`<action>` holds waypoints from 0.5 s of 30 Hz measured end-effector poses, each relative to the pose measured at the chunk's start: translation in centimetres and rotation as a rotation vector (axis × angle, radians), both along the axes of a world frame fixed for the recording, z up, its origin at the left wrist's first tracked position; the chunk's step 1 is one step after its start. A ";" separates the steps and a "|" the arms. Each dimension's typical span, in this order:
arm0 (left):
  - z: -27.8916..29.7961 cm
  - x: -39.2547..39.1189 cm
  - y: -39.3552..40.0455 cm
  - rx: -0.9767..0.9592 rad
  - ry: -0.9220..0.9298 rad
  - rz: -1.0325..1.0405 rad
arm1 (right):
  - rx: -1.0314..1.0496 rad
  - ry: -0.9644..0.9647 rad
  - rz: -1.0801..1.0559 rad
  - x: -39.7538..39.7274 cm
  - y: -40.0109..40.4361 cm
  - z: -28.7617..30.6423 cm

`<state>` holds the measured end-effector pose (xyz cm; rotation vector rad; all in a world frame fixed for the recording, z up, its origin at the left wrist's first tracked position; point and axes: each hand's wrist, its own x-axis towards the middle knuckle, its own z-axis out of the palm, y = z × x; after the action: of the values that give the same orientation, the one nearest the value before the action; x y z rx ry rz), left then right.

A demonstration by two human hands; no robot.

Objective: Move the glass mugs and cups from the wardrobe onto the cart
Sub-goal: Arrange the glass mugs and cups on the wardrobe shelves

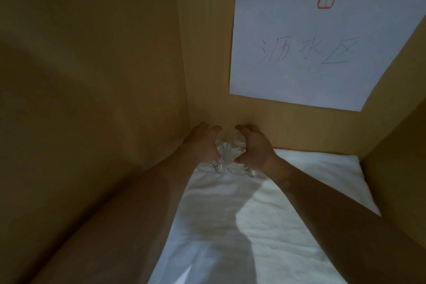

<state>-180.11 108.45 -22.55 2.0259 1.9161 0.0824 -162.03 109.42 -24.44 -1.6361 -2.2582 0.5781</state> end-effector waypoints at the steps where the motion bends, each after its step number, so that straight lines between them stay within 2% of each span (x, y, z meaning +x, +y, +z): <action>1: 0.0 0.1 0.0 -0.006 0.001 -0.001 | -0.011 -0.012 0.006 0.1 0.0 0.0; 7: 0.2 0.5 -0.4 -0.020 0.013 -0.005 | -0.051 -0.077 0.016 0.6 -1.1 0.9; 15: 2.2 2.7 -4.5 0.181 0.120 -0.024 | 0.019 -0.082 -0.082 3.7 -5.6 4.1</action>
<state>-177.46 104.00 -20.30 2.2174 2.0211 0.1354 -158.34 103.79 -20.34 -1.7635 -2.2336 0.4767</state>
